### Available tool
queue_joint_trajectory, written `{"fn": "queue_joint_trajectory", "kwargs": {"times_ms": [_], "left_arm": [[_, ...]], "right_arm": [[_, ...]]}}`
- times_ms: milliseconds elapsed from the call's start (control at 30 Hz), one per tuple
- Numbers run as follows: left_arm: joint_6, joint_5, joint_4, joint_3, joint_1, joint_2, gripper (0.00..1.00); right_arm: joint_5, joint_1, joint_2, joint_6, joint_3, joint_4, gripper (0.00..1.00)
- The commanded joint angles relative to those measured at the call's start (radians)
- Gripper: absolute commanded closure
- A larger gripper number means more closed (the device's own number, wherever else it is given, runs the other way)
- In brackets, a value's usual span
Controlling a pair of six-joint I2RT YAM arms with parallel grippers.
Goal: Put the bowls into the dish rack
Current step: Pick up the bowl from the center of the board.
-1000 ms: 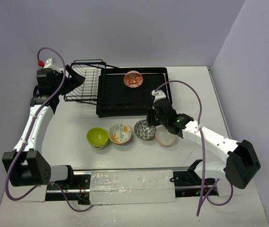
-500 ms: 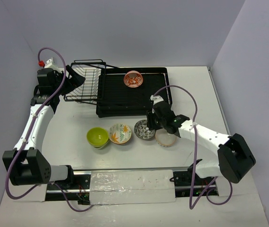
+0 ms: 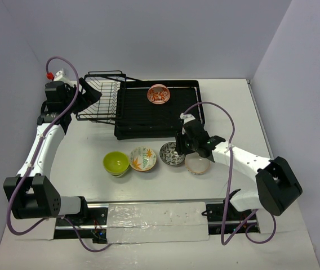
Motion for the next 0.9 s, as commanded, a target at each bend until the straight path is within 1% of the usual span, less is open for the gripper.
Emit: {"fn": "queue_joint_trajectory", "kwargs": {"times_ms": [0,333,433,867], "left_arm": [[0.004,0.009,0.049,0.002,0.004,-0.007,0.06],[0.002,0.017,0.049,0.002,0.003,-0.005,0.06],[0.004,0.016,0.051,0.002,0.004,-0.007,0.06],[0.002,0.016,0.051,0.002,0.003,-0.002,0.06]], "right_arm": [[-0.001,-0.007,0.016,-0.005,0.022,0.014,0.49],[0.001,-0.007,0.030,-0.002,0.030,0.012,0.49],[0.021,-0.007,0.017,-0.001,0.025,0.014,0.50],[0.019,-0.007,-0.022,-0.010,0.008,0.024,0.51]]}}
